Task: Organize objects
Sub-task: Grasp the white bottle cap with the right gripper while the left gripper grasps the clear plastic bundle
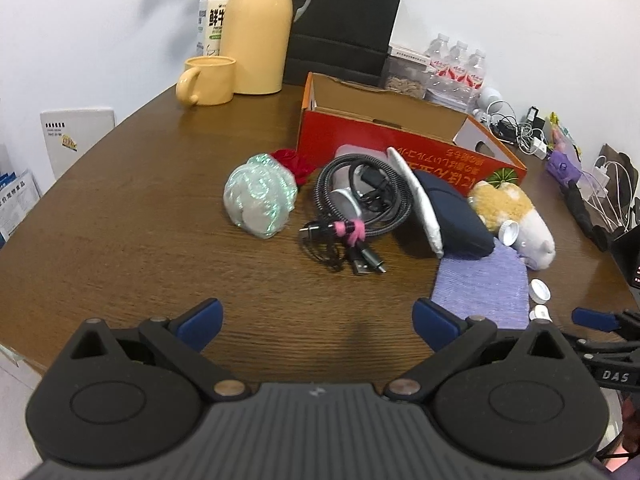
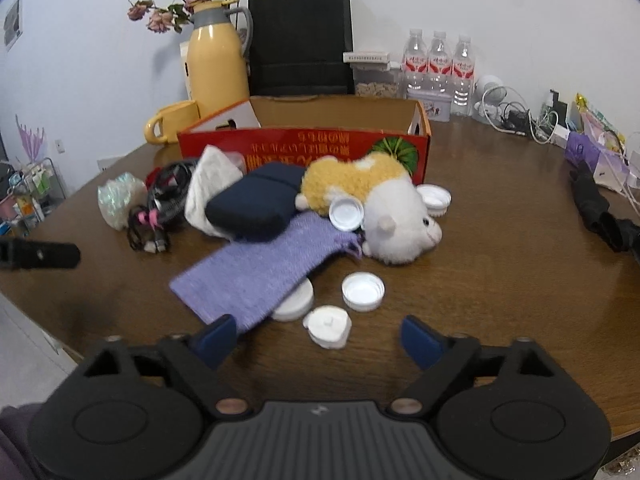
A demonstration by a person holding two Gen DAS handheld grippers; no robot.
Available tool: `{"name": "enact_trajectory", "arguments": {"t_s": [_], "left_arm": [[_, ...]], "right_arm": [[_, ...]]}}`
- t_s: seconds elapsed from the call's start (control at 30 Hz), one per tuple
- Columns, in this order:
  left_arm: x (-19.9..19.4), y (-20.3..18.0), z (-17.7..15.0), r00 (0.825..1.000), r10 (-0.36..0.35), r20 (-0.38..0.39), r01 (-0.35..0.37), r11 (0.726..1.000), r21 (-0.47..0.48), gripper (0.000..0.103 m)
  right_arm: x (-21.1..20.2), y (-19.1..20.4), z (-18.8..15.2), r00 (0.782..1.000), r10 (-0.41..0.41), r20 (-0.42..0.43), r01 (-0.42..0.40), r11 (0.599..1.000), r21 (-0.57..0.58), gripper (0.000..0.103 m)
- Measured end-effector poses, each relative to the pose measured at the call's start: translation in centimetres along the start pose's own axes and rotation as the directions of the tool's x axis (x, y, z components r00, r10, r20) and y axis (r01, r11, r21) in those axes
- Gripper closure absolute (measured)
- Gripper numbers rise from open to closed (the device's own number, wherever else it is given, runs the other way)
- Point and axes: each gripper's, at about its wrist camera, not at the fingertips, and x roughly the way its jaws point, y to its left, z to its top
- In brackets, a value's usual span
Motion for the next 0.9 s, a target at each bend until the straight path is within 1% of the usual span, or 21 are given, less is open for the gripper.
{"name": "enact_trajectory", "arguments": {"t_s": [0.03, 0.13, 0.17, 0.23, 0.27, 0.3, 0.33, 0.57, 0.73, 0.9], "left_arm": [[0.2, 0.2, -0.1, 1.000, 0.000, 0.000, 0.000, 1.000, -0.002, 0.000], [0.6, 0.5, -0.2, 1.000, 0.000, -0.003, 0.000, 1.000, -0.009, 0.000], [0.7, 0.6, -0.3, 1.000, -0.002, -0.003, 0.002, 1.000, -0.011, 0.000], [0.9, 0.7, -0.4, 1.000, -0.004, -0.004, 0.004, 1.000, -0.013, 0.000], [1.0, 0.7, -0.4, 1.000, -0.004, -0.005, 0.004, 1.000, -0.014, 0.000], [1.0, 0.7, -0.4, 1.000, -0.005, -0.004, 0.004, 1.000, -0.013, 0.000], [1.1, 0.7, -0.4, 1.000, -0.003, -0.003, 0.003, 1.000, -0.012, 0.000], [1.4, 1.0, -0.1, 1.000, 0.002, 0.020, -0.002, 1.000, -0.010, 0.000], [1.7, 1.3, 1.1, 0.997, 0.042, 0.068, -0.041, 0.999, -0.015, 0.000], [2.9, 2.2, 2.8, 0.988, 0.099, 0.118, -0.094, 0.995, -0.044, 0.000]], "right_arm": [[0.3, -0.1, -0.3, 1.000, -0.001, 0.003, 0.001, 1.000, -0.004, 0.027], [1.0, -0.3, -0.8, 1.000, 0.002, 0.020, -0.002, 1.000, -0.017, 0.043], [1.1, -0.2, -0.9, 0.999, -0.001, 0.039, 0.002, 1.000, -0.031, 0.046], [1.3, -0.1, -1.2, 0.998, 0.001, 0.069, 0.003, 0.998, -0.063, 0.060], [1.3, -0.1, -1.3, 0.997, 0.015, 0.080, -0.009, 0.997, -0.075, 0.064], [1.3, -0.1, -1.4, 0.996, 0.025, 0.089, -0.017, 0.996, -0.085, 0.074], [1.3, 0.0, -1.5, 0.995, 0.027, 0.097, -0.018, 0.996, -0.093, 0.079], [1.0, -0.5, -1.4, 0.991, 0.034, 0.127, -0.024, 0.997, -0.078, 0.079], [0.4, -0.9, -0.9, 0.985, 0.036, 0.168, -0.025, 0.997, -0.069, 0.079], [0.4, -1.1, 0.1, 0.976, 0.050, 0.213, -0.038, 0.997, -0.061, 0.079]]}}
